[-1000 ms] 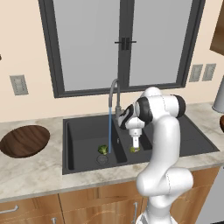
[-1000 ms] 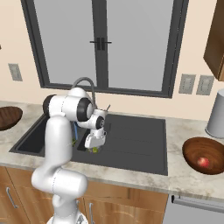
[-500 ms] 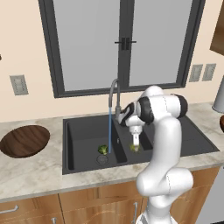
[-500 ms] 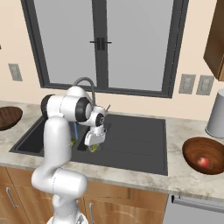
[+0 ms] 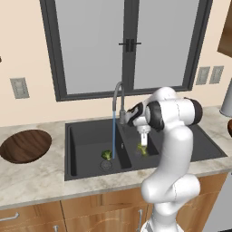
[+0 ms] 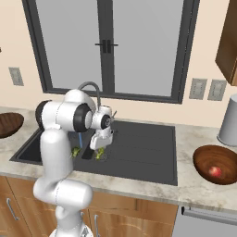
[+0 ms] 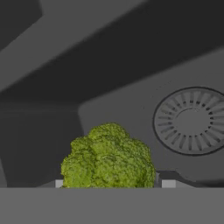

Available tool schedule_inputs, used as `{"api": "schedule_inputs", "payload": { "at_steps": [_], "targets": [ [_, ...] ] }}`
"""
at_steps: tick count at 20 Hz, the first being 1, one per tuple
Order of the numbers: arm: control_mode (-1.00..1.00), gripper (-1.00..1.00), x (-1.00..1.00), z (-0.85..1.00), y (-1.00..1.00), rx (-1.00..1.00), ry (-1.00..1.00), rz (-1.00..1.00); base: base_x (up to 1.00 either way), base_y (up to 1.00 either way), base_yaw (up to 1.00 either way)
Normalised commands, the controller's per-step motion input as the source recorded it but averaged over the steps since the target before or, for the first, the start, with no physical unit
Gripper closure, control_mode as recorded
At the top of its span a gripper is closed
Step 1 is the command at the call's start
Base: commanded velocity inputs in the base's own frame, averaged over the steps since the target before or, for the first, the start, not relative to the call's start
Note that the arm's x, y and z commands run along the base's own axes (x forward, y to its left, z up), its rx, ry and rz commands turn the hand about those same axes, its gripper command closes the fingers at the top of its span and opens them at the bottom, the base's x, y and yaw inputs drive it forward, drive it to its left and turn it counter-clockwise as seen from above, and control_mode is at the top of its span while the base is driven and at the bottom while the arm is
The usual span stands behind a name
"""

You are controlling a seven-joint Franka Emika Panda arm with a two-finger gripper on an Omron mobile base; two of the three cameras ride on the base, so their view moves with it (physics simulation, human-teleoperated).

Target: Pick the broccolis from the sink and place them in one bowl. Place the peach in the other bowl. Then turn off the sink faucet.

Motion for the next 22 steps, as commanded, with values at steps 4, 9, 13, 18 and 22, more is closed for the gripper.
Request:
{"api": "schedule_inputs", "payload": {
  "at_steps": [4,9,13,18,22],
  "targets": [
    [-1.0,1.0,-0.22,0.55,0.0,0.0,-0.12,0.0,0.0,0.0,0.0],
    [-1.0,1.0,-0.26,0.63,-0.05,0.0,-0.16,0.0,0.0,0.0,0.0],
    [-1.0,1.0,-0.28,0.76,-0.07,0.0,-0.18,0.0,0.0,0.0,0.0],
    [-1.0,1.0,-0.34,0.81,-0.1,0.0,-0.19,0.0,0.0,0.0,0.0],
    [-1.0,1.0,-0.43,0.86,-0.07,0.0,-0.21,0.0,0.0,0.0,0.0]
  ]
}}
